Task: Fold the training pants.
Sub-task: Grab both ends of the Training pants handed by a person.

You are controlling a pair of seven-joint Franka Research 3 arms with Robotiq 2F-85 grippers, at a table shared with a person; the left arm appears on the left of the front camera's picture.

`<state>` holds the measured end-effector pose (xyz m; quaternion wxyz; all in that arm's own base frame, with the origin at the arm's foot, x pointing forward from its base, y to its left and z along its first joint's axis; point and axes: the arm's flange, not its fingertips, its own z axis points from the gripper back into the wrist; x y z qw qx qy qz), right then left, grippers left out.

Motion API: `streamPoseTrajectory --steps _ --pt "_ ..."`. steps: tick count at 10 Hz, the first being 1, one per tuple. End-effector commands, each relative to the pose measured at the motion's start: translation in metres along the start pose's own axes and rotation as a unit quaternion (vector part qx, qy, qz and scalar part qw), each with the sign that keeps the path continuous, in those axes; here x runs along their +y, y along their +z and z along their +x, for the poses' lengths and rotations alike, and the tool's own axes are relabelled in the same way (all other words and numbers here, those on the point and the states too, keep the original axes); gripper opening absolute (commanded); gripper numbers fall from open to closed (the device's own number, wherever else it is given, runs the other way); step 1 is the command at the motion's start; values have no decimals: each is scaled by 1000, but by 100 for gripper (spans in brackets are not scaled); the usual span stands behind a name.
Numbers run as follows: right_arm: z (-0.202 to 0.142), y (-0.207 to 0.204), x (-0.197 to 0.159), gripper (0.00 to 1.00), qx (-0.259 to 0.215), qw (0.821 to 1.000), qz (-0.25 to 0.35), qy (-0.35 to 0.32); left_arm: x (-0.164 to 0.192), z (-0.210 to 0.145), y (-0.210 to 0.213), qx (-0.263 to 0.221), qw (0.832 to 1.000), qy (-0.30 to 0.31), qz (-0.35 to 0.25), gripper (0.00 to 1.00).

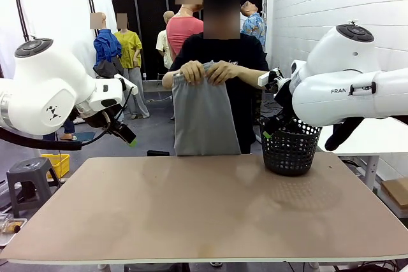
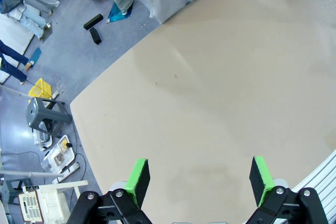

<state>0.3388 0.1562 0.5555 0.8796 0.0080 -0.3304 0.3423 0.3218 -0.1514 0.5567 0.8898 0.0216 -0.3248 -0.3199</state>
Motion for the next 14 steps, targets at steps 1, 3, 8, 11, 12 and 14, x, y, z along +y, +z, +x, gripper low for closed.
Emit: streamPoseTrajectory --steps 1,3,8,11,12,14 --pt "1 0 -1 100 0 1000 -1 -2 1 3 0 0 1000 -1 -1 100" --pt "1 0 -1 100 0 1000 -1 -2 1 3 0 0 1000 -1 -1 100" --pt "1 0 -1 100 0 1000 -1 -2 1 3 0 0 1000 -1 -1 100" --pt "1 0 -1 100 0 1000 -1 -2 1 3 0 0 1000 -1 -1 100" --pt "1 0 -1 100 0 1000 -1 -2 1 3 0 0 1000 -1 -1 100" --pt "1 0 -1 100 0 1000 -1 -2 1 3 0 0 1000 -1 -1 100"
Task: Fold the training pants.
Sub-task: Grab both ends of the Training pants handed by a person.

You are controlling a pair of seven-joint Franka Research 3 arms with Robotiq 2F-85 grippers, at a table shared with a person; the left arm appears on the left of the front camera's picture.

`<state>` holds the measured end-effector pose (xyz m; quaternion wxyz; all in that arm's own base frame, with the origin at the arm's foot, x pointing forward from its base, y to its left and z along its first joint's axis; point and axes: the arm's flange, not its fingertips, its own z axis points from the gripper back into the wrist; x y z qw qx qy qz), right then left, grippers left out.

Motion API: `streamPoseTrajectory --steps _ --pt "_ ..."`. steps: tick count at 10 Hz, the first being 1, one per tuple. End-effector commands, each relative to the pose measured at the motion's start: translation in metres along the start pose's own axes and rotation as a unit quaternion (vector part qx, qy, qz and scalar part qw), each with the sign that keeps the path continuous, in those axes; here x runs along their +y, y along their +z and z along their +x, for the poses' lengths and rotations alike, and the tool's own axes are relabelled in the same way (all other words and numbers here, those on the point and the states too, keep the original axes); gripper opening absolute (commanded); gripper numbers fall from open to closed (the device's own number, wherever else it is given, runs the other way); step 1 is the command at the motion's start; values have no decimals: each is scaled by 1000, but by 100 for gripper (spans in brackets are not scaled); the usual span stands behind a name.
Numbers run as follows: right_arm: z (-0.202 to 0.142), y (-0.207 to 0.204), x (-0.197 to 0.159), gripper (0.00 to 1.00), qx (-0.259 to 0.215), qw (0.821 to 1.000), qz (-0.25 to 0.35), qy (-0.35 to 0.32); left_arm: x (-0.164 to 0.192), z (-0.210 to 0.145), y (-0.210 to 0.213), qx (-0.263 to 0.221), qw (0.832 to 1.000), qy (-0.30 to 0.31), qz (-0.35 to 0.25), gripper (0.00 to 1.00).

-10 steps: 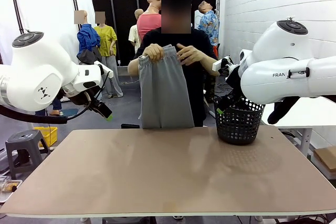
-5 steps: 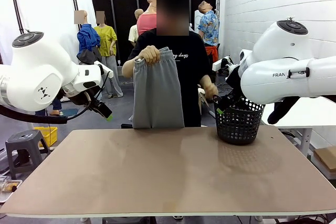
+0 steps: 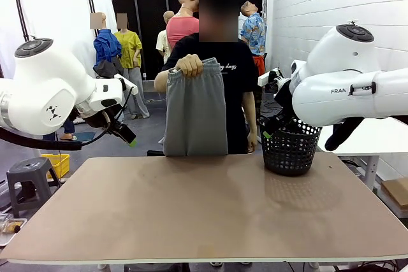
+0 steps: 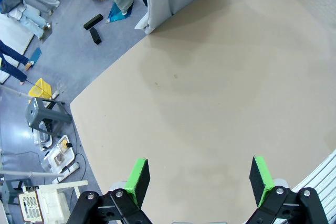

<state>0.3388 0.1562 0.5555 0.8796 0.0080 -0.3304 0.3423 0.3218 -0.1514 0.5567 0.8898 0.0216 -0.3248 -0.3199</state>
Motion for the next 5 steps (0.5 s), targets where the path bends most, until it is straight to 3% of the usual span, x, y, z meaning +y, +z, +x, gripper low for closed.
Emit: streamPoseTrajectory --steps 1,5 --pt "1 0 -1 100 0 1000 -1 -2 1 3 0 0 1000 -1 -1 100" --pt "1 0 -1 100 0 1000 -1 -2 1 3 0 0 1000 -1 -1 100"
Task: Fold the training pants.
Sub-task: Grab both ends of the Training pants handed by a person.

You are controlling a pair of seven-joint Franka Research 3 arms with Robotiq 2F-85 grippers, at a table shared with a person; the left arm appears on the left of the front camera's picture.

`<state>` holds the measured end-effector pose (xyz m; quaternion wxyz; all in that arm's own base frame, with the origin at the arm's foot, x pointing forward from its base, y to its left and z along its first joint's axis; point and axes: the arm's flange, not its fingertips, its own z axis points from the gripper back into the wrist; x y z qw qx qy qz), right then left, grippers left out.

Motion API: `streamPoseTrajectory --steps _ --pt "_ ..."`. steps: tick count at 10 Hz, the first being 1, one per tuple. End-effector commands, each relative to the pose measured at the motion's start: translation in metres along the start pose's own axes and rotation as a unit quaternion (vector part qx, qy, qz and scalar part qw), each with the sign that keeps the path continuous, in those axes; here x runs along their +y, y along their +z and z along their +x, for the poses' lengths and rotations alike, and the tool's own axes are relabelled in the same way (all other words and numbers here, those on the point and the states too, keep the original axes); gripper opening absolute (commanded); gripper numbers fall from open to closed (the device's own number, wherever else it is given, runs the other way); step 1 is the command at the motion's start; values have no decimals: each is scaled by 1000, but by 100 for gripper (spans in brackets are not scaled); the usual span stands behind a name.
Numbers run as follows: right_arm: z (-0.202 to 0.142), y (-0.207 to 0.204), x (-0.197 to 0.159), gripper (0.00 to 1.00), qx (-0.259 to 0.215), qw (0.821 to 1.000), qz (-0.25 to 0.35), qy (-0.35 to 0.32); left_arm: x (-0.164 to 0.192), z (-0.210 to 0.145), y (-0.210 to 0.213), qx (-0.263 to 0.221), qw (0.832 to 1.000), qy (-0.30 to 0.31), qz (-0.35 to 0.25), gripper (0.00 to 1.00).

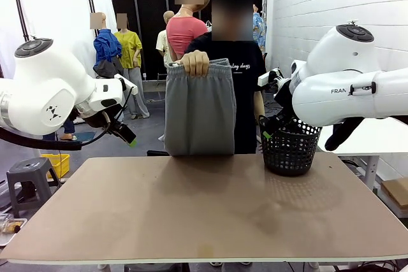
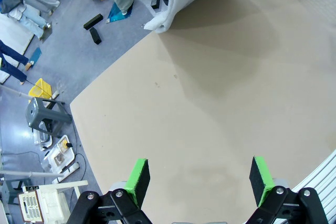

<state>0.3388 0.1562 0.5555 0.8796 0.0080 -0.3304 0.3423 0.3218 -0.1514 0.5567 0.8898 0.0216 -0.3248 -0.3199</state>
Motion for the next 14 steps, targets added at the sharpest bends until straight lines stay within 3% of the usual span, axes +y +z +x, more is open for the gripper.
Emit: streamPoseTrajectory --steps 1,14 --pt "1 0 -1 100 0 1000 -1 -2 1 3 0 0 1000 -1 -1 100" --pt "1 0 -1 100 0 1000 -1 -2 1 3 0 0 1000 -1 -1 100"
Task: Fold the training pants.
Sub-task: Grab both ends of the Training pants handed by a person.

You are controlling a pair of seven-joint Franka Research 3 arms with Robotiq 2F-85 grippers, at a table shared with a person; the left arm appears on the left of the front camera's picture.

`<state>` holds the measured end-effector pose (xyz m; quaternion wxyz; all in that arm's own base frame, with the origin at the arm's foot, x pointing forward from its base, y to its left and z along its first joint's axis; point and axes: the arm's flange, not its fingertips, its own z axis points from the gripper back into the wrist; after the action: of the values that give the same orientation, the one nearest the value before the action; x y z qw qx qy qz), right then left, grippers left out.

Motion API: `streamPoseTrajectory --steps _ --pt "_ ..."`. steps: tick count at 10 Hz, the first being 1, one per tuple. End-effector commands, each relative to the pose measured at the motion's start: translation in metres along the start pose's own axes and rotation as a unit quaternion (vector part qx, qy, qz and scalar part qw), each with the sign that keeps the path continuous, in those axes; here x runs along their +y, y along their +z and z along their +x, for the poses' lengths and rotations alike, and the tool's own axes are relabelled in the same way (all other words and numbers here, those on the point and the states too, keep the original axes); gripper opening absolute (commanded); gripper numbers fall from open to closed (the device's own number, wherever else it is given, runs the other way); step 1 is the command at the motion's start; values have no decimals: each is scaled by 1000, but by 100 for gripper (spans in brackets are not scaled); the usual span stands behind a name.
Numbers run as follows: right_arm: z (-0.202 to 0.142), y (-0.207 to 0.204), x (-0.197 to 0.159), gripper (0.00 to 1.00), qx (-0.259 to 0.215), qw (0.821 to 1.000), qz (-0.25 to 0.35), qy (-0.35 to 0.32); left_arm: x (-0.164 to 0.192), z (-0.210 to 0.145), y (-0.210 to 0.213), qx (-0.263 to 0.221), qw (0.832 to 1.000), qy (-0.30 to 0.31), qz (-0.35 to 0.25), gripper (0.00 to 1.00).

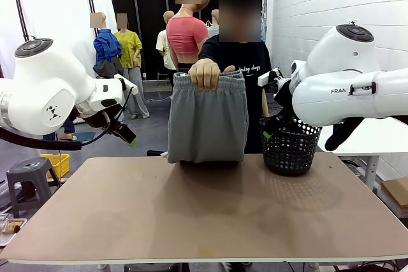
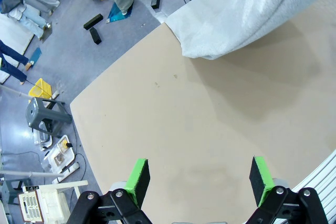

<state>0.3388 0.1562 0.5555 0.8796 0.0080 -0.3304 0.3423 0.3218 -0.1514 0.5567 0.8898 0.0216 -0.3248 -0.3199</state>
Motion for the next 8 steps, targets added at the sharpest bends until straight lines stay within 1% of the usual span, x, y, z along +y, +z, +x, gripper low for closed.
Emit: streamPoseTrajectory --steps 1,2,4,5,6,7,8 --pt "0 0 0 100 0 1000 0 0 0 0 0 0 1000 0 0 100" --pt "-3 4 -6 100 -7 999 17 51 1 1 7 -6 997 -76 -1 100" --pt "-6 8 -20 100 14 991 20 133 9 3 19 12 983 -184 -21 100" --pt "-8 9 -26 100 20 985 17 169 14 3 22 25 974 -225 -21 100" --pt "-10 9 -32 100 20 977 14 213 18 5 20 35 962 -269 -30 100" --pt "-12 6 -38 100 26 963 12 268 22 7 15 44 944 -323 -53 100" --pt "-12 -2 -42 100 38 953 11 301 27 9 9 52 927 -364 -78 100"
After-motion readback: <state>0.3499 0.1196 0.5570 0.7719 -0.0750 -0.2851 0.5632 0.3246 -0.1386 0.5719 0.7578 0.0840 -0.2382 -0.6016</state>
